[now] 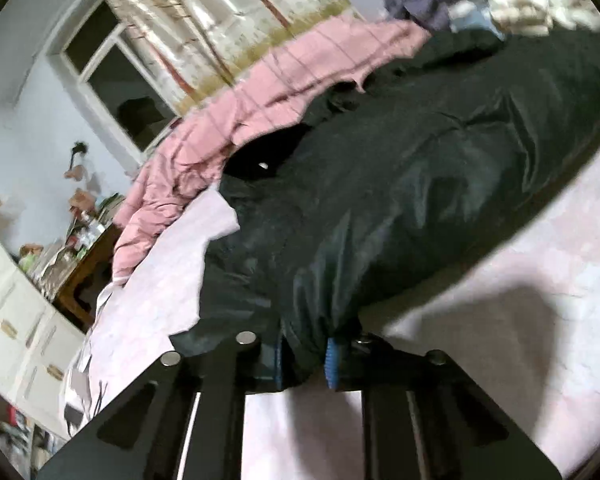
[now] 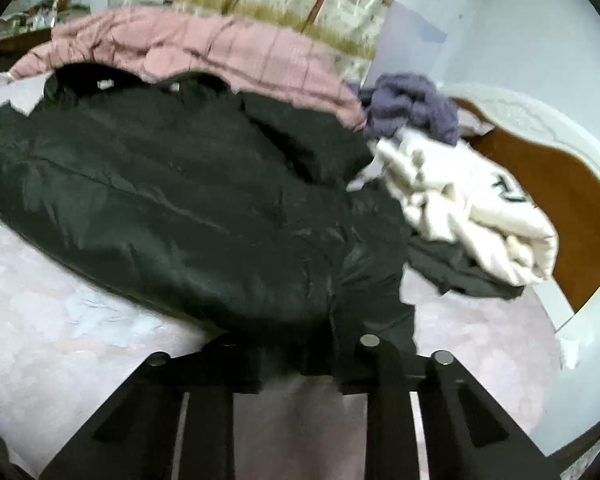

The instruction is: Fold large clothes

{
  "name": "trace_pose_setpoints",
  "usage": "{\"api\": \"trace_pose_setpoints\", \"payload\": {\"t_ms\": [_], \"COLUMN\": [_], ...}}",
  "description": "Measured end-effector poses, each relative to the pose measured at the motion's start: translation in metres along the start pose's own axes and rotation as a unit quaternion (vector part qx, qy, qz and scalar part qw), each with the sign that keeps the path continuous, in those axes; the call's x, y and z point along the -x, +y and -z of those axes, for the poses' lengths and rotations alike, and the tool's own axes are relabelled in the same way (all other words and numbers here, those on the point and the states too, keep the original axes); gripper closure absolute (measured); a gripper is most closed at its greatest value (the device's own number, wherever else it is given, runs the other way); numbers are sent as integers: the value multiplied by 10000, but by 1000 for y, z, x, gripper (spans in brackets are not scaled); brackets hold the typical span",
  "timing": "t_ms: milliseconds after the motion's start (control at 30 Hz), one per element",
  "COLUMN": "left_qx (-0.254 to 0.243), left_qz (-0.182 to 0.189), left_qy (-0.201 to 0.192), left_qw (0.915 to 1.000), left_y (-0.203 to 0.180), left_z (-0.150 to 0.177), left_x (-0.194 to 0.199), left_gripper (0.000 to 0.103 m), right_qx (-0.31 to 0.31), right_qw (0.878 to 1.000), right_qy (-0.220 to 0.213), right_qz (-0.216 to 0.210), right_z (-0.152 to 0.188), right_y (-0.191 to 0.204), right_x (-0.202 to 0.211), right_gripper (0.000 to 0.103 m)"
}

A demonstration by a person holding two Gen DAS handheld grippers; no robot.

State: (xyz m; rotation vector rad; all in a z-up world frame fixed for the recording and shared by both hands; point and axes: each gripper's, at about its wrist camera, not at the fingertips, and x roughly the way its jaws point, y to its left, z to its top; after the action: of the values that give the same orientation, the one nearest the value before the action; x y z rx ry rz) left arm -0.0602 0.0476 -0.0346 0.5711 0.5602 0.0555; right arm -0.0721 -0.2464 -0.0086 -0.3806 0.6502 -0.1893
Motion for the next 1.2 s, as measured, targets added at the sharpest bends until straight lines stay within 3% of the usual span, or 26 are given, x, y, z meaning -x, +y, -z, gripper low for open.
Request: {"api": "trace_pose_setpoints", "payload": {"t_ms": [200, 367, 500, 567, 633, 767, 900, 1067, 1200], "left_qx": [664, 681, 997, 967, 850, 761, 856, 908, 812], "left_qz": [156, 385, 580, 601, 585, 729, 837, 834, 678], "left_qy": [-348, -307, -119, -80, 1, 165, 270, 244, 309], "left_qw": [9971, 9965, 9933, 9935, 9947, 9943, 9924, 9921, 9939], "left_y": [39, 53, 65, 68, 67, 68, 66, 60, 52], "left_z": [-4, -17, -34, -48, -65, -91, -105, -115, -116], "left_x": [83, 101, 70, 45, 15, -39, -84, -117, -133], "left_gripper": [90, 89, 86, 83, 81, 76, 72, 72, 65], "right_qx": [-240, -340, -553, -504, -456, -474, -611, -850, -677], "right_qw": [9992, 9977, 9955, 9956, 9961, 9969, 9966, 9955, 9975], "right_qy": [-191, -257, -486, -613, -634, -417, -91, -170, -117], "right_qz": [-245, -533, -592, -505, -413, -469, -541, -370, -148], "right_z": [15, 15, -8, -26, -50, -86, -105, -118, -134], "right_y": [-14, -33, -49, -50, -48, -44, -39, -43, -42], "right_x": [66, 97, 92, 78, 52, -3, -61, -100, -127], "right_gripper": [83, 83, 73, 66, 66, 65, 54, 51, 47]}}
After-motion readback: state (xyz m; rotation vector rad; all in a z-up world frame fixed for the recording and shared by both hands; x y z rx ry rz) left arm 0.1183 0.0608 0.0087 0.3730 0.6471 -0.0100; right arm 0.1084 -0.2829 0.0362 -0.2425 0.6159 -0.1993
